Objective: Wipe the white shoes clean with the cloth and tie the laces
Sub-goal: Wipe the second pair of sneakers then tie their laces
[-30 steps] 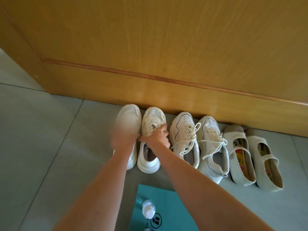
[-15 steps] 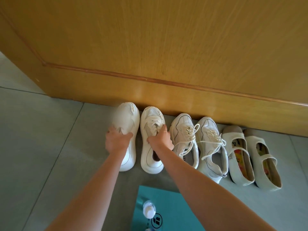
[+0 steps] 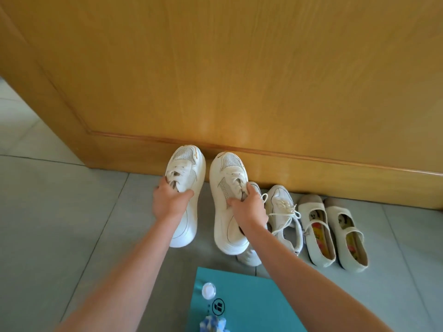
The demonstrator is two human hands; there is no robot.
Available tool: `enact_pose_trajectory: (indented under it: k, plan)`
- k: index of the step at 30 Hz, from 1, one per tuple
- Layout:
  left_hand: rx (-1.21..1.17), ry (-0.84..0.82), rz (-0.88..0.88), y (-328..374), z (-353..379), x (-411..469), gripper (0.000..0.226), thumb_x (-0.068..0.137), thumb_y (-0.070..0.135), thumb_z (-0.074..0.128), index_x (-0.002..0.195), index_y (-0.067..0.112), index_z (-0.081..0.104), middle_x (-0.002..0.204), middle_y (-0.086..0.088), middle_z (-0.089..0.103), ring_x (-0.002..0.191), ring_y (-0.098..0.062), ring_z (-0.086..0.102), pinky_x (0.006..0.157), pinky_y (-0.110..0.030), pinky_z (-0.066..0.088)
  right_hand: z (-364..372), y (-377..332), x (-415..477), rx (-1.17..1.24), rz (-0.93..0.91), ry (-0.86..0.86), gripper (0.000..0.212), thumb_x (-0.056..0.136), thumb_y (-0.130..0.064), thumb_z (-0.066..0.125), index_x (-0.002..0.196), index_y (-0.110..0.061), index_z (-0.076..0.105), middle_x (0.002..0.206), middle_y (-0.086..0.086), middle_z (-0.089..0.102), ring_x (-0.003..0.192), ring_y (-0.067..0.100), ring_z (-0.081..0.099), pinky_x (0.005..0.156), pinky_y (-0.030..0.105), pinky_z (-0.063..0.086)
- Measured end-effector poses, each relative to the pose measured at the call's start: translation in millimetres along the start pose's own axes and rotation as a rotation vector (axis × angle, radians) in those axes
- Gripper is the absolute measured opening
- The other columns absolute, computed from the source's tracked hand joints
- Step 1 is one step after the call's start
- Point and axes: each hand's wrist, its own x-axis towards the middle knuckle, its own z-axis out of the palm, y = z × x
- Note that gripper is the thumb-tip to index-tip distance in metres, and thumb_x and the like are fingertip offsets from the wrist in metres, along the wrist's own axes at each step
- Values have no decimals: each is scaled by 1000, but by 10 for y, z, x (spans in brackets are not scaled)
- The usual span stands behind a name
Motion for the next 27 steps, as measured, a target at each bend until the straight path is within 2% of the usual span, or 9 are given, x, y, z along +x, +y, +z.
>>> enact_pose_trajectory:
  k: [3,5,8,11,13,15,18,22,27]
  plan:
    - [-15,-12,19,356,-124,-259,56,60,29,72,110,10,54,106,-10,61,86,-30,60,70,-36,51,-436,-35,-200,42,-5,42,68,82,-26,61,144,-28,31,117,-4,59,108,24,58,86,37,47]
    - [-4,-4,32,560,-155,-482,56,59,31,71,109,9,55,105,-11,63,88,-32,62,71,-38,54,-696,-10,-345,60,-4,67,66,83,-25,60,143,-26,33,114,-4,60,105,24,58,84,37,48]
    - [-30,20,56,690,-88,-889,64,63,29,72,120,10,50,112,-12,59,96,-34,60,79,-42,53,-1035,129,-603,59,17,122,69,83,-26,59,146,-26,30,120,-2,60,107,25,58,86,39,48]
    - [-64,-18,17,583,35,-1352,66,68,28,71,127,11,46,118,-13,54,101,-35,57,83,-40,50,-1251,400,-899,30,27,167,63,82,-25,60,140,-27,35,101,-5,59,97,23,60,83,38,50]
    - [-91,-69,-45,411,141,-1650,62,70,27,70,126,11,47,116,-13,53,101,-36,57,85,-41,49,-1312,648,-1111,0,53,168,66,84,-25,59,144,-28,31,113,-5,61,103,22,59,80,31,45]
    - [-79,-106,-69,198,266,-1925,63,69,27,70,125,11,48,117,-14,55,101,-37,57,84,-43,50,-1329,923,-1329,-25,94,170,69,85,-26,58,146,-29,27,129,-5,57,113,23,56,84,32,41]
    - [15,-134,-70,-89,438,-2307,68,69,27,72,128,9,45,120,-17,53,105,-40,55,80,-41,47,-1287,1306,-1603,-61,172,149,67,85,-26,56,146,-30,27,129,-3,57,114,25,56,86,33,41]
    - [87,-179,-55,-361,597,-2698,74,71,27,72,136,12,39,124,-19,50,108,-40,52,87,-46,47,-1190,1660,-1787,-56,268,142,63,84,-28,56,143,-31,33,125,-3,60,108,24,59,84,33,45]
    - [175,-146,-48,-504,703,-3011,81,74,27,70,143,12,31,133,-17,44,115,-39,48,88,-44,41,-1092,1854,-1885,-68,297,154,64,89,-27,52,147,-30,26,136,-4,53,117,23,55,90,34,43]
